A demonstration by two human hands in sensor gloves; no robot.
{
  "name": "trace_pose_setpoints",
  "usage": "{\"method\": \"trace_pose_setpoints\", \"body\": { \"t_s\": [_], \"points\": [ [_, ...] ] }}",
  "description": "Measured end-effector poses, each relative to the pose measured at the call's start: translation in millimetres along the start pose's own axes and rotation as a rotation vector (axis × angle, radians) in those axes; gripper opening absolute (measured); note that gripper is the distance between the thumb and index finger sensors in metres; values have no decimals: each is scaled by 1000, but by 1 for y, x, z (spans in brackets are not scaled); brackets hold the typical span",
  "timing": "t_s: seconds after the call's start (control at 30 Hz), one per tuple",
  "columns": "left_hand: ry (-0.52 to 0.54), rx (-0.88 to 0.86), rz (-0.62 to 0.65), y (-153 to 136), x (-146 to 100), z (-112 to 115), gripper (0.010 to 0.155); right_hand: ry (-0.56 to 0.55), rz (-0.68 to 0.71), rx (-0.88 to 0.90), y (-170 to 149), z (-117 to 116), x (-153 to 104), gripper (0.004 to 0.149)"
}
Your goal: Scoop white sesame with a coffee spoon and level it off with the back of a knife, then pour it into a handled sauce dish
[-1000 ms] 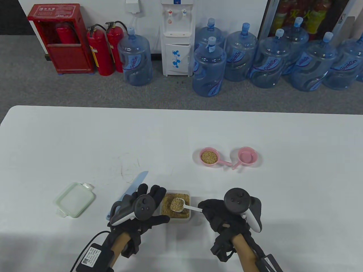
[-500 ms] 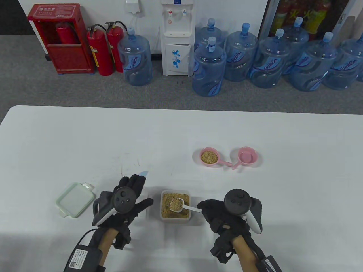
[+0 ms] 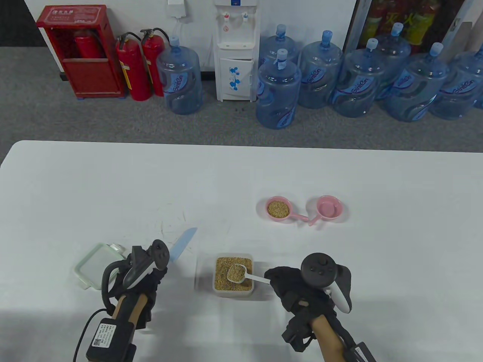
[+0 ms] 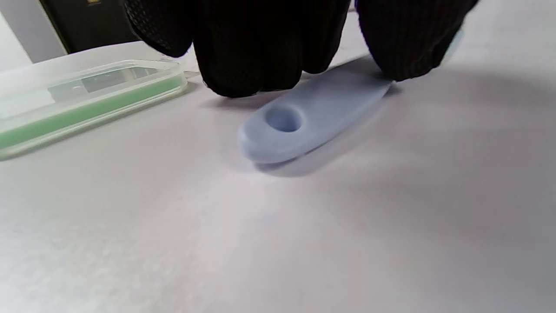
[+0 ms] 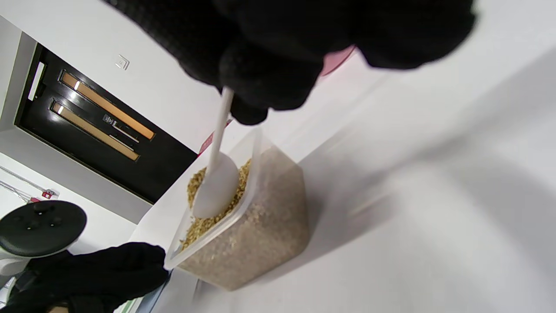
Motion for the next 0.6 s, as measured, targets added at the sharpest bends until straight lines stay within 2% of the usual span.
{"method": "trace_pose_setpoints", "body": {
  "t_s": [0.17,0.27,0.37,0.47,0.6],
  "points": [
    [3,15,11,4,2,0,54,2,4,1,0,0,-1,43],
    [-26,-44,23,0,4,1,54,5,4,2,0,-1,-1,43],
    [-54,-135,49,-3,4,2,48,5,4,4,0,0,-1,43],
    [-36,-111,60,-3,4,-1,46,4,3,7,0,0,-2,43],
    [6,-196,107,1,-3,-11,44,2,3,9,0,1,-2,43]
  ]
}}
Point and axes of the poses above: the tracker on the back of each hand, its own y axis roughly to the thumb side, its own x axis roughly from the wrist to the fingertips, z = x × y, the point moved 4 cm from there along x, roughly from the wrist to the fingertips, and after that the axes turned 4 degrees about -x, right-handed, at the moved point
